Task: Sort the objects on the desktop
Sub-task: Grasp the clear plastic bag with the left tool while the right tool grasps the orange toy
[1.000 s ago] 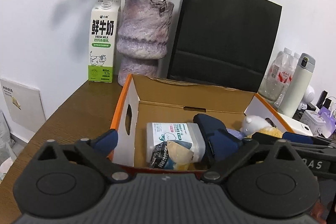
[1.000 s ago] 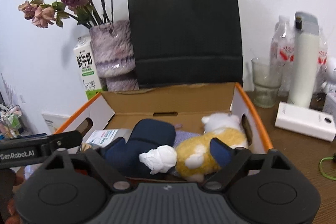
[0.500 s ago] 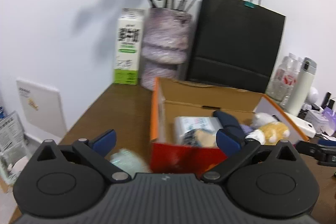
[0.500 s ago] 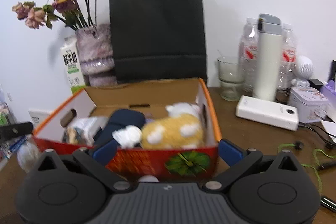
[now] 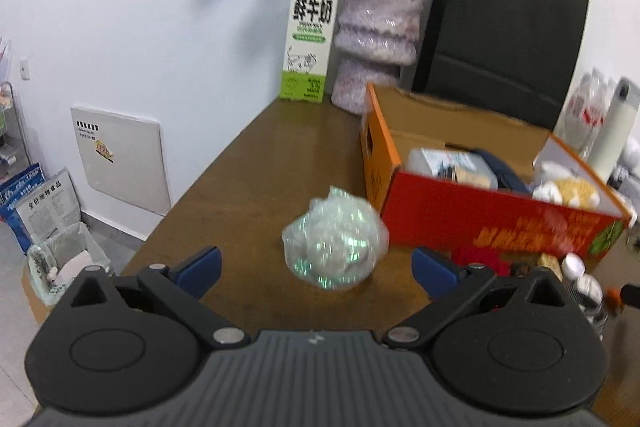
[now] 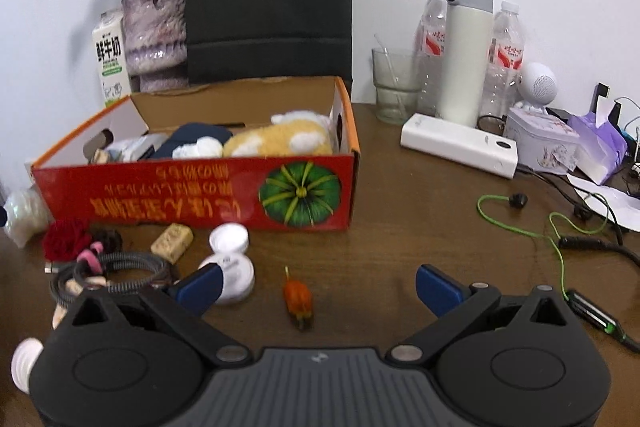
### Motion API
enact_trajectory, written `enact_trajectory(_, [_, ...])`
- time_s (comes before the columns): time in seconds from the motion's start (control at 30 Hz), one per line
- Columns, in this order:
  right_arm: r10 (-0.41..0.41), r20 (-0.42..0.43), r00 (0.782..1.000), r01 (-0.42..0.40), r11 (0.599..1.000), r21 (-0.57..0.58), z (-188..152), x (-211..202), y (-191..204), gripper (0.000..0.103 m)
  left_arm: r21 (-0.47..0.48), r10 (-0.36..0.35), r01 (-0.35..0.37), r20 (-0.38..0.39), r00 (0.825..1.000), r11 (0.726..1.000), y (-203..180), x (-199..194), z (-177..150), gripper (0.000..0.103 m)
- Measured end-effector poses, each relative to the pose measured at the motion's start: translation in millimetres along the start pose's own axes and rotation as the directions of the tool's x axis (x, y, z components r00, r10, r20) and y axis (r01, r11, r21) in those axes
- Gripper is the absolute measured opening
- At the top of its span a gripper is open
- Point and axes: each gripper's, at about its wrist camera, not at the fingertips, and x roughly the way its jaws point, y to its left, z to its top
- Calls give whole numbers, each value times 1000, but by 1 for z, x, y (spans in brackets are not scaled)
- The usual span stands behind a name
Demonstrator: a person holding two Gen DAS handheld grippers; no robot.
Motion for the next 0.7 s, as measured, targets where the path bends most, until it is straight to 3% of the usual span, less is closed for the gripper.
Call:
enact_trajectory(0.17, [-9,-17,1000,8,1000,-6,-7,-2,-2,101,35,-23,22,25,999,999,-4,-2,-4,103])
enact_trajectory(0.37, [-8,-31,999,8,1000,12,-8,6,-6,89,69,-9,7,22,1000,998,-3,9,-1,103])
enact_trajectory(0.5, [2,-40,999,-1,1000,16,-7,13,-8,72,111,12,-14,22,1000,994,-9,20,2,103])
enact_trajectory(0.63, [9,-39,999,-9,1000,-1,-7,18,-4,64,134,28,-30,17,999,990,-15,32,5,103])
enact_trajectory(0.7, [12,-29,1000,-13,1000,-14,-6,18,-2,53,134,28,-28,3,1000,991,-16,38,6,103])
